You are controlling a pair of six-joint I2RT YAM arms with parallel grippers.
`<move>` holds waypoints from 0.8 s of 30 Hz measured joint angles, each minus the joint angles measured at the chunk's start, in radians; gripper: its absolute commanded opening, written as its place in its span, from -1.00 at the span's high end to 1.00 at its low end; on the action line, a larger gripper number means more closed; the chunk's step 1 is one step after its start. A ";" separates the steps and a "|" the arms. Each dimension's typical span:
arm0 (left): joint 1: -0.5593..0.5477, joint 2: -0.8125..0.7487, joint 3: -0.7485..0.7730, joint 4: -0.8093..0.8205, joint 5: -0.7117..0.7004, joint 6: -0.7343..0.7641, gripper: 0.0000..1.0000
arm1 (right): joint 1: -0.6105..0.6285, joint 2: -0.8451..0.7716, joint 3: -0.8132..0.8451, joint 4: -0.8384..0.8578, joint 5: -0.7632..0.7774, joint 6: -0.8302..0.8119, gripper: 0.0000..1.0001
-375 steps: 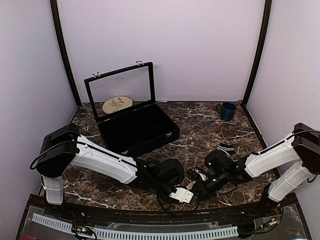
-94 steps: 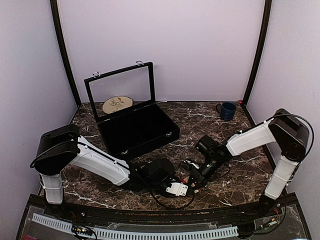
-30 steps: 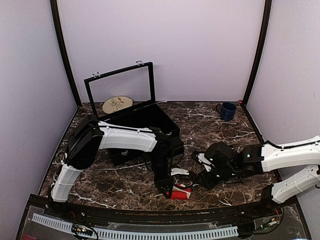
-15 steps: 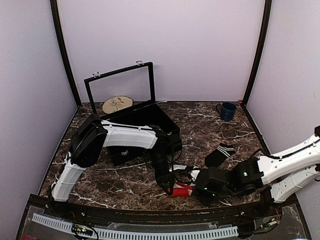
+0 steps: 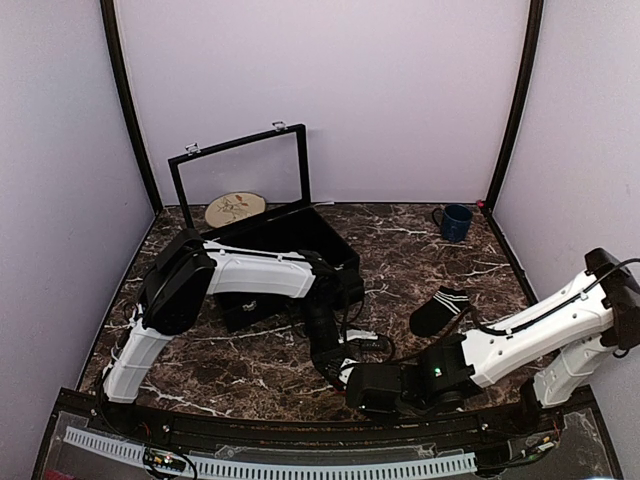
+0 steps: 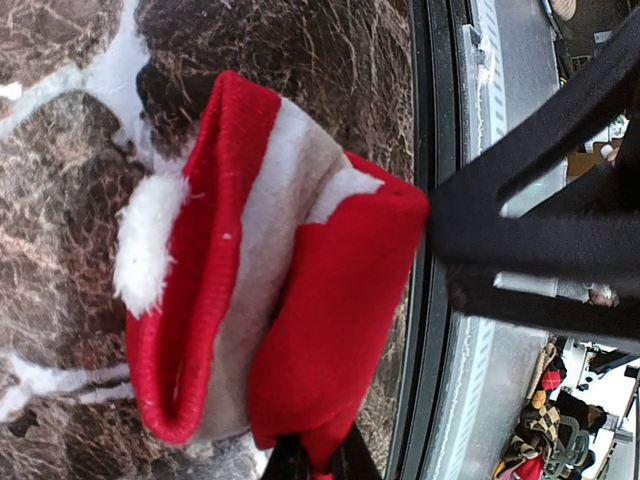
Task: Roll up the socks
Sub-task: Roll the sock at the center of the board.
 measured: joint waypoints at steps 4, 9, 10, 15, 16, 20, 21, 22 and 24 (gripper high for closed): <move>0.000 0.000 0.000 0.000 0.001 0.004 0.82 | -0.005 0.045 0.026 -0.003 0.012 -0.066 0.12; 0.000 0.001 0.000 0.000 0.002 0.007 0.82 | -0.025 0.089 0.034 -0.003 0.018 -0.137 0.11; 0.000 0.001 0.000 0.000 0.003 0.008 0.82 | -0.031 0.097 0.035 -0.003 0.018 -0.151 0.11; 0.003 0.002 0.000 0.000 0.008 0.008 0.82 | -0.055 0.112 0.035 0.000 0.018 -0.201 0.11; 0.005 0.002 0.000 0.000 0.009 0.009 0.82 | -0.060 0.112 0.035 0.001 0.017 -0.210 0.12; 0.006 0.003 0.000 0.000 0.010 0.010 0.82 | -0.080 0.116 0.035 0.007 0.013 -0.246 0.18; 0.006 0.003 0.000 0.000 0.010 0.010 0.82 | -0.086 0.117 0.035 0.009 0.010 -0.256 0.20; 0.006 0.003 0.000 0.000 0.011 0.011 0.82 | -0.090 0.120 0.035 0.010 0.007 -0.265 0.22; 0.006 0.003 0.000 0.000 0.011 0.012 0.81 | -0.098 0.122 0.035 0.011 -0.004 -0.282 0.26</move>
